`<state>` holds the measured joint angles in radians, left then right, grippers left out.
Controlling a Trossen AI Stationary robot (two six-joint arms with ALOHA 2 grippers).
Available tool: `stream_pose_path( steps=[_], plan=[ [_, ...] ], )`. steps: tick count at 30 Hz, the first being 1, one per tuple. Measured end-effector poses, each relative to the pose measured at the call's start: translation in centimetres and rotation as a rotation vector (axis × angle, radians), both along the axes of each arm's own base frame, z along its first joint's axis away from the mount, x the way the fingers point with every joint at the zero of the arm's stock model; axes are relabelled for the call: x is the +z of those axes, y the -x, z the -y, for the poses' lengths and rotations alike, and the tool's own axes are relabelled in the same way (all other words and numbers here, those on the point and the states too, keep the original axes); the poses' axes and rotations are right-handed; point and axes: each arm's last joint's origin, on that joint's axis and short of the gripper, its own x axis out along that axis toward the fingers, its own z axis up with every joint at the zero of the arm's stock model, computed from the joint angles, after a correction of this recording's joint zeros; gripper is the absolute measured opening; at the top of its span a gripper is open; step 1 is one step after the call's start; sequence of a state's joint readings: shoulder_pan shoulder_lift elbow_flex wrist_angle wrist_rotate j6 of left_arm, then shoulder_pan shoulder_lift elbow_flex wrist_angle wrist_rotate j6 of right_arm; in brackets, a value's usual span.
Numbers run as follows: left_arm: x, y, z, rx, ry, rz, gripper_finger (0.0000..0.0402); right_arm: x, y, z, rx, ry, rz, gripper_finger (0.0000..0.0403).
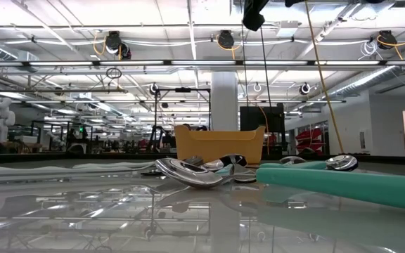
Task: Sort silverware by color (type)
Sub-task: Put the black spoon into the white bin
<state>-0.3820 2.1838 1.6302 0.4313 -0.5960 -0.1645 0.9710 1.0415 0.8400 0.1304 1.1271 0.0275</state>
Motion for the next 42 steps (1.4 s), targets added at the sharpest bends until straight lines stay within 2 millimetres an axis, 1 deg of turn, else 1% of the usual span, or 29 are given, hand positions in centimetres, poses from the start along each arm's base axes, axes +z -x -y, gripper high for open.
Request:
stream_pose_path(
  steps=[5, 9, 16, 23, 30, 31, 38, 40, 42],
  plan=[
    [-0.2, 0.2, 0.5, 0.006, 0.017, -0.013, 0.0003, 0.3, -0.4, -0.6, -0.002, -0.01, 0.0, 0.0208],
    [-0.3, 0.6, 1.1, 0.033, 0.033, -0.01, 0.0003, 0.5, -0.8, -1.0, -0.041, -0.003, 0.003, 0.0189],
    [-0.7, 1.1, 1.7, 0.114, 0.105, -0.023, 0.0003, 1.5, -0.6, -1.8, -0.078, -0.01, 0.02, 0.0133],
    [-1.3, 1.2, 1.6, 0.155, 0.134, -0.052, 0.0003, 1.6, 0.0, -2.4, -0.046, -0.009, 0.019, 0.0091],
    [-1.4, 1.2, 1.6, 0.159, 0.141, -0.056, 0.0003, 1.5, 0.2, -2.5, -0.037, 0.004, 0.011, 0.0014],
    [-1.4, 1.2, 1.6, 0.159, 0.145, -0.056, 0.0003, 1.4, 0.2, -2.4, -0.037, 0.01, 0.008, 0.0008],
    [-1.6, 1.2, 1.6, 0.15, 0.149, -0.065, 0.0004, 1.4, 0.1, -2.3, -0.045, 0.008, 0.005, 0.0005],
    [-1.6, 1.2, 1.7, 0.128, 0.153, -0.072, 0.0011, 1.4, 0.1, -2.3, -0.046, 0.01, 0.004, 0.0004],
    [-1.7, 1.2, 1.7, 0.093, 0.158, -0.083, 0.0029, 1.4, 0.1, -2.3, -0.066, 0.011, 0.008, 0.0003]
  ],
)
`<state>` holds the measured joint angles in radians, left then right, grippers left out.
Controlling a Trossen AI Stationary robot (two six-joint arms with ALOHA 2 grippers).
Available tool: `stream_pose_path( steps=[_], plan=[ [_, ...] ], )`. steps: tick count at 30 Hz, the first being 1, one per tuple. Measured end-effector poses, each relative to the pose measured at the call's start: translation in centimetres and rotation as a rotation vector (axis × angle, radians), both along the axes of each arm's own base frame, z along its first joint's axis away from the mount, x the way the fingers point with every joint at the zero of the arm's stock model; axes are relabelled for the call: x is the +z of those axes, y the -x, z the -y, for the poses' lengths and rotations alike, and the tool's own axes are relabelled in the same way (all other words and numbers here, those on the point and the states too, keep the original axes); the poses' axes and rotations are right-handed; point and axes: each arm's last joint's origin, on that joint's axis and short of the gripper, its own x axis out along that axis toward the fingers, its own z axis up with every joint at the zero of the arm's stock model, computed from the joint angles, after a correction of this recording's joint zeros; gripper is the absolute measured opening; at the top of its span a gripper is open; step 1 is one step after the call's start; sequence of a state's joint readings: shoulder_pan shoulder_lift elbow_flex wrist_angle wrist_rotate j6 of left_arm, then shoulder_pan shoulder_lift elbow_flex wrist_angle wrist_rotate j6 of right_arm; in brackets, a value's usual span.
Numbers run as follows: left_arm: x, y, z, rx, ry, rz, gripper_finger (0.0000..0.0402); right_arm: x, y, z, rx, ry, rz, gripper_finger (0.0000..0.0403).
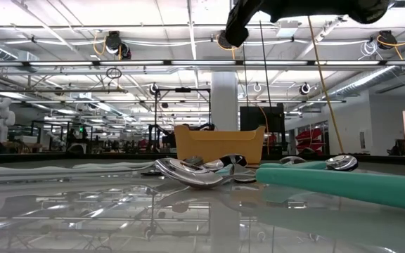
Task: Sort silverware by color (type)
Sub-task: Put the black spoon into the white bin
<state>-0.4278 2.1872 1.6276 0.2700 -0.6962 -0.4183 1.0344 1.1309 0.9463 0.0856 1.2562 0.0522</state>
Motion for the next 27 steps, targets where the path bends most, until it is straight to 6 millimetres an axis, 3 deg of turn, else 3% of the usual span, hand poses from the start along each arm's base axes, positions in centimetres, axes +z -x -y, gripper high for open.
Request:
stream_pose_path(
  steps=[6, 10, 19, 27],
  plan=[
    [-0.1, 0.0, 0.4, -0.092, 0.019, -0.02, 0.0117, 0.3, 0.2, 0.2, 0.004, -0.013, 0.007, 0.0002],
    [-0.2, 0.2, 0.9, -0.115, 0.031, -0.022, 0.0152, 0.6, 0.9, 0.2, 0.03, -0.032, 0.016, 0.0001],
    [-0.1, 0.3, 1.1, -0.122, 0.037, -0.018, 0.0158, 1.8, 3.5, 0.8, 0.116, -0.124, 0.039, 0.0001],
    [-0.1, 0.5, 1.6, -0.134, 0.032, -0.02, 0.0159, 1.2, 5.8, 1.8, 0.184, -0.239, -0.004, 0.0]
  ],
)
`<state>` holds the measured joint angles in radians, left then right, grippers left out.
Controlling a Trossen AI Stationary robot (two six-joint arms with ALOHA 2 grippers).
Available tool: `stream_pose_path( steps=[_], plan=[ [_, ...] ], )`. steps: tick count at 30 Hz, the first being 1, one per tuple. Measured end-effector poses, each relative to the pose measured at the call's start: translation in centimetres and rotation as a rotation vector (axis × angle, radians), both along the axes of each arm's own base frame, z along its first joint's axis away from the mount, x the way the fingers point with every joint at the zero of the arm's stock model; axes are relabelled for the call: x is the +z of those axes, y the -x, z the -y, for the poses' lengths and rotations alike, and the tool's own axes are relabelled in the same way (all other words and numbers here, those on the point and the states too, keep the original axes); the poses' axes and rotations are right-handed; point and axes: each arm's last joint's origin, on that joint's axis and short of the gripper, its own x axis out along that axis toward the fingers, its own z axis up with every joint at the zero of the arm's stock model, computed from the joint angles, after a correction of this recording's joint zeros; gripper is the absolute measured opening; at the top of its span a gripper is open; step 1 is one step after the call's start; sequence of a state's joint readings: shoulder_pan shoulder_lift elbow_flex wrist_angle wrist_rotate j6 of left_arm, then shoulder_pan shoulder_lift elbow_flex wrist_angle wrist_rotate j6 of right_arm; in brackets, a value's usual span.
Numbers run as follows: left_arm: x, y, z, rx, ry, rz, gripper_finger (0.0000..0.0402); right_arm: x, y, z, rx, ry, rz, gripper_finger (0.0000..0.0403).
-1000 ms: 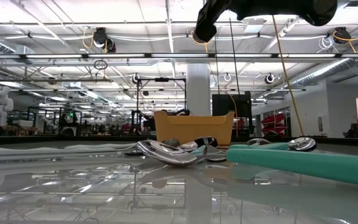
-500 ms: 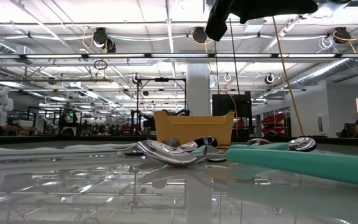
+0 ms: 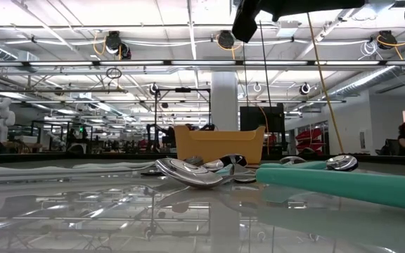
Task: Sort silverware by color (type)
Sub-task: Put the black spoon into the white bin
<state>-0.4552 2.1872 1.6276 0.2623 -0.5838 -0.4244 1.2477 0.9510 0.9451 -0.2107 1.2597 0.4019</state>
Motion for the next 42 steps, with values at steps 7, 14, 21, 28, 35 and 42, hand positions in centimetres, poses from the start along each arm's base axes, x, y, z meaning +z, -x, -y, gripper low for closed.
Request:
stream_pose_path(
  steps=[7, 14, 21, 28, 35, 42],
  plan=[
    [0.0, 0.1, 0.1, -0.003, -0.004, -0.004, 0.0159, -0.7, 1.9, 0.5, 0.073, -0.091, -0.045, 0.0],
    [0.0, 0.1, 0.2, -0.004, -0.003, -0.004, 0.0159, -2.2, 3.1, 1.3, 0.119, -0.178, -0.145, 0.0],
    [0.0, 0.1, 0.2, -0.004, -0.001, -0.004, 0.0159, -3.8, 3.7, 2.4, 0.111, -0.221, -0.287, 0.0],
    [0.0, 0.1, 0.2, -0.004, 0.002, -0.003, 0.0159, -5.0, 4.1, 4.1, 0.021, -0.241, -0.415, 0.0],
    [0.0, 0.1, 0.2, -0.012, 0.004, -0.004, 0.0159, -5.9, 4.3, 4.3, -0.062, -0.266, -0.515, 0.0007],
    [0.1, 0.1, 0.2, -0.013, 0.005, -0.003, 0.0159, -7.1, 4.3, 3.0, -0.102, -0.264, -0.631, 0.0007]
  ],
)
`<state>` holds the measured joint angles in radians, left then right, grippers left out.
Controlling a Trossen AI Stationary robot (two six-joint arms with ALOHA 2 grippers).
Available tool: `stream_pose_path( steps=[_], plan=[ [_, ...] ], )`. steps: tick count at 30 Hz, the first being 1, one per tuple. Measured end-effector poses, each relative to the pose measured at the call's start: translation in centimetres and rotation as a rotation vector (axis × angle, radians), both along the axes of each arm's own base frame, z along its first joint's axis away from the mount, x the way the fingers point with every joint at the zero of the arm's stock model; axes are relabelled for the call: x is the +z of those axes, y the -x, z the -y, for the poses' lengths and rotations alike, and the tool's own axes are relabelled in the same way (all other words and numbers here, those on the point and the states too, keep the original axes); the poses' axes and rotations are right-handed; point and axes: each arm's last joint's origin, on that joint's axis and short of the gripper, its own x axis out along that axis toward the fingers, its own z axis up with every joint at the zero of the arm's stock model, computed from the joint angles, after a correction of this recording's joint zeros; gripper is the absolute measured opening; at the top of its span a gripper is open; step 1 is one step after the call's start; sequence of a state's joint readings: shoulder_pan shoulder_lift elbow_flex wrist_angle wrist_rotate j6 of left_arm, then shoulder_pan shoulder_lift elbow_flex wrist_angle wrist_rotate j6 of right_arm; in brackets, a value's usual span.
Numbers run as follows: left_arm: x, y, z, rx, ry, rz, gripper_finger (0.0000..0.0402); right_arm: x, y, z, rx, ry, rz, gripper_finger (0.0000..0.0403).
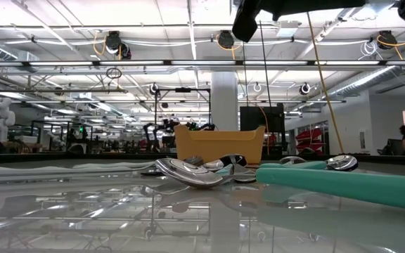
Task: Sort silverware by color (type)
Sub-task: Put the black spoon into the white bin
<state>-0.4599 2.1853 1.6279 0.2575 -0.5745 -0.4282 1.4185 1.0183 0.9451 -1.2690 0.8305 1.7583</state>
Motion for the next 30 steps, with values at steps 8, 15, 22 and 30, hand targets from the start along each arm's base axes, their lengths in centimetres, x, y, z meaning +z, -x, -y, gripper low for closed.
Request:
stream_pose_path(
  steps=[8, 15, 22, 30],
  plan=[
    [0.0, 0.0, 0.0, -0.001, 0.001, 0.001, 0.0159, -1.3, 0.0, -1.3, -0.036, 0.03, -0.086, 0.0008],
    [0.0, 0.0, 0.0, 0.0, 0.001, 0.001, 0.0159, -1.9, 0.0, -1.8, -0.038, 0.075, -0.123, 0.0008],
    [0.0, 0.0, 0.0, 0.003, 0.012, 0.002, 0.0159, -2.5, 0.0, -2.1, -0.081, 0.089, -0.196, 0.0015],
    [0.0, 0.0, 0.0, 0.005, 0.021, 0.003, 0.0159, -2.9, 0.1, -2.4, -0.087, 0.104, -0.229, 0.0092]
  ],
)
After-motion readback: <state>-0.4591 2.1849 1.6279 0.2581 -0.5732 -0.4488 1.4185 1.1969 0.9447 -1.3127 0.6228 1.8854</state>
